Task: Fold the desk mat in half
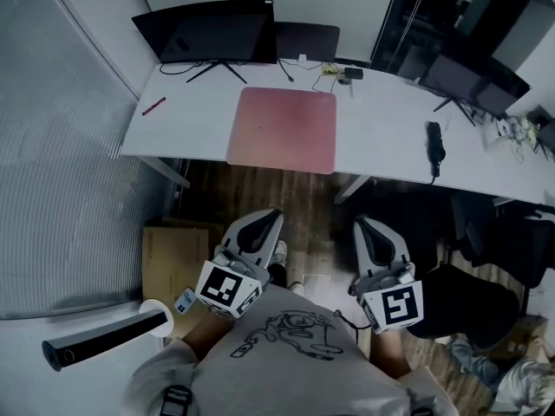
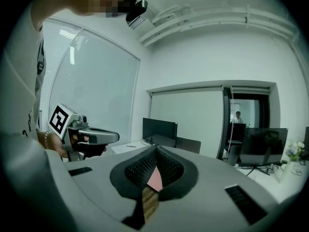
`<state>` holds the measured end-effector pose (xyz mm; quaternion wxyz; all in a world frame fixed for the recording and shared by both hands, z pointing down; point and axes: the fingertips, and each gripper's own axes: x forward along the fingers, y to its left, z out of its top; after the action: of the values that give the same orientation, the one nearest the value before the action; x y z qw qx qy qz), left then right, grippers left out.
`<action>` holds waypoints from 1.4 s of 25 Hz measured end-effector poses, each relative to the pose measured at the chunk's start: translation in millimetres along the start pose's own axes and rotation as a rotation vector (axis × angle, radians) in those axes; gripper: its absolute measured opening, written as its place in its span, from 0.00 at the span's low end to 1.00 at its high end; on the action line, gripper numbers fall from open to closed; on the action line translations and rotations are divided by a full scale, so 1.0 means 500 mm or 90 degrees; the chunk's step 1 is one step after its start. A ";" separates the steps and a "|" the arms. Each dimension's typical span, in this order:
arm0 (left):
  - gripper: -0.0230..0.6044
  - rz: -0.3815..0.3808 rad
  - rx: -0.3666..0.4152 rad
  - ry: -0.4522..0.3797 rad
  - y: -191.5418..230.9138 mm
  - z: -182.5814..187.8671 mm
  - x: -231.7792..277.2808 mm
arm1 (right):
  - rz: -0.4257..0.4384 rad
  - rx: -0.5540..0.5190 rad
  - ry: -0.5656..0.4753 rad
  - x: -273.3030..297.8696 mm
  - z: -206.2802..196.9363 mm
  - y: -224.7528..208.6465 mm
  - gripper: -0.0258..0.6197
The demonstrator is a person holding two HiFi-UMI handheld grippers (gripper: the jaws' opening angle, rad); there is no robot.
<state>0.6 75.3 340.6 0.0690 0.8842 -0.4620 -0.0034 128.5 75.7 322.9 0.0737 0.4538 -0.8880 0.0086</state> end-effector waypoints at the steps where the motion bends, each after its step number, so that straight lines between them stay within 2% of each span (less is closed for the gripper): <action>1: 0.08 0.001 0.000 -0.001 0.018 0.004 0.009 | 0.004 -0.008 0.018 0.018 -0.005 -0.003 0.05; 4: 0.08 0.003 0.000 -0.002 0.074 0.014 0.038 | 0.008 -0.019 0.047 0.079 -0.003 -0.012 0.05; 12: 0.08 0.003 -0.004 -0.002 0.223 0.035 0.096 | 0.008 -0.019 0.038 0.236 0.029 -0.017 0.05; 15: 0.08 0.002 -0.004 0.000 0.270 0.037 0.111 | -0.003 -0.023 0.055 0.279 0.027 -0.022 0.05; 19: 0.08 0.004 -0.014 0.010 0.331 0.027 0.129 | -0.018 -0.008 0.019 0.333 0.047 -0.024 0.05; 24: 0.08 0.008 -0.035 0.028 0.393 -0.003 0.154 | -0.032 0.000 0.000 0.381 0.052 -0.033 0.05; 28: 0.08 0.018 -0.040 0.042 0.431 -0.034 0.169 | -0.032 -0.013 0.027 0.397 0.037 -0.038 0.05; 33: 0.09 0.046 -0.039 0.073 0.487 -0.107 0.187 | -0.034 -0.009 0.012 0.416 0.043 -0.042 0.05; 35: 0.12 0.061 -0.033 0.095 0.509 -0.146 0.191 | -0.030 -0.017 0.021 0.416 0.036 -0.043 0.05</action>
<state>-147.3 -137.3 450.0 0.1258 0.8566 -0.4974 0.0539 23.6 -105.9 332.9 0.0941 0.4732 -0.8759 0.0027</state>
